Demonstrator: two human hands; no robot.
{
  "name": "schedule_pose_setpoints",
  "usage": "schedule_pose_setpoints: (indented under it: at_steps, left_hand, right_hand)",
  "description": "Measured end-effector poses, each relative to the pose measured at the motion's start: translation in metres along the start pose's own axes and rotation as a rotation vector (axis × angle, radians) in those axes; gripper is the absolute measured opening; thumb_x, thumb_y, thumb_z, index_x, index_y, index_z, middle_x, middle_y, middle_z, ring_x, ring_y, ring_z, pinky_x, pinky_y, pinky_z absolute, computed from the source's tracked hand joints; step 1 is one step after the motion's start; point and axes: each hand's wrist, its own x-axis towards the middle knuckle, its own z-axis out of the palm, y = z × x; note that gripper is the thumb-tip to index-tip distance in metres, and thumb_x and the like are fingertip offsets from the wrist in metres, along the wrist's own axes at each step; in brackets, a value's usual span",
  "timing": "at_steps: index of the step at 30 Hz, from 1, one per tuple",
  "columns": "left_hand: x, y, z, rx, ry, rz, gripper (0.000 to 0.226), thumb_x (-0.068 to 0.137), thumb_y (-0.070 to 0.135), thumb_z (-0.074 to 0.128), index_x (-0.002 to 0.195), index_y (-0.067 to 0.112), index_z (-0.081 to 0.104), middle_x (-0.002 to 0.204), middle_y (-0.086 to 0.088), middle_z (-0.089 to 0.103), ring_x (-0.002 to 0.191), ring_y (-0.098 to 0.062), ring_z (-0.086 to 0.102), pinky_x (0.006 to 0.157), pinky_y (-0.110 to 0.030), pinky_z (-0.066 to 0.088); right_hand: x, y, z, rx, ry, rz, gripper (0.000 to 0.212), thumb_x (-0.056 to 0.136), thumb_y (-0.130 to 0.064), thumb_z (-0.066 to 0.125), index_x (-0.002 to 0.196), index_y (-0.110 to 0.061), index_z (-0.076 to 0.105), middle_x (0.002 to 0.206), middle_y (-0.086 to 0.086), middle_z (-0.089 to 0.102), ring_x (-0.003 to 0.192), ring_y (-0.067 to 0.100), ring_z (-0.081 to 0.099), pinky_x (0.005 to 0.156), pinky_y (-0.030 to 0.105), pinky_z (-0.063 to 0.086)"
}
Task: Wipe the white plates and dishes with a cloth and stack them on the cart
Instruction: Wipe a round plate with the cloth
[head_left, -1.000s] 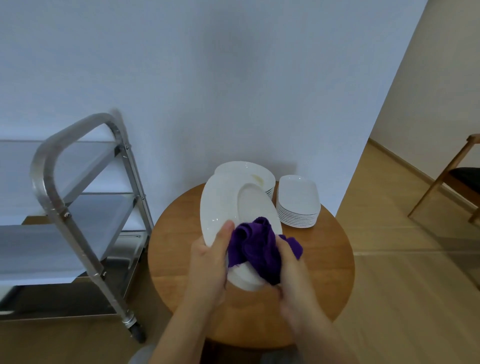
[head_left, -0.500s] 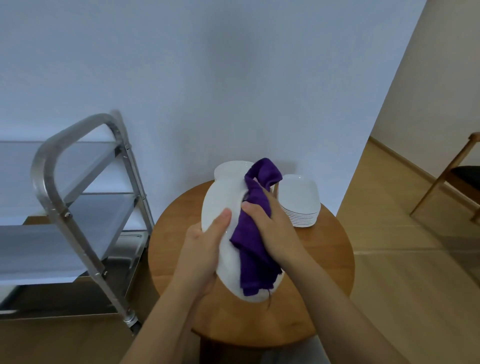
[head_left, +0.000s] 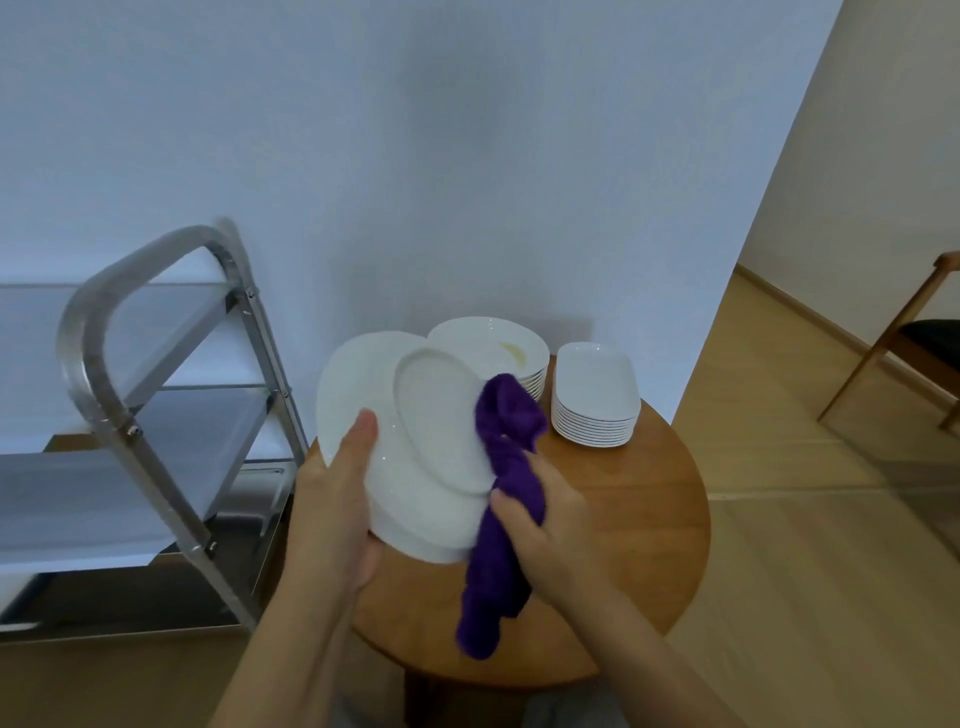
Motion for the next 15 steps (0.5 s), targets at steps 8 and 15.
schedule_pose_setpoints:
  at_steps: [8,15]
  left_hand:
    - [-0.010,-0.009,0.008,0.243,-0.199,0.020,0.031,0.053,0.053,0.064,0.076,0.035,0.074,0.080,0.004,0.074,0.075,-0.017,0.071,0.061,-0.033,0.056]
    - [0.007,-0.027,0.003,0.469,0.025,0.084,0.015,0.086,0.033,0.060,0.075,0.037,0.050,0.067,0.007,0.061,0.062,-0.013,0.061,0.046,-0.016,0.046]
  right_hand:
    - [0.039,-0.028,0.007,0.193,-0.108,0.110,0.051,0.093,-0.029,0.052,0.141,-0.035,0.036,0.142,-0.017,0.039,0.127,0.001,0.040,0.101,0.016,0.032]
    - [0.001,-0.011,0.020,0.362,-0.316,0.336,0.029,0.086,-0.026,0.058,0.114,-0.022,0.056,0.097,0.001,0.064,0.087,0.016,0.063,0.077,0.029,0.054]
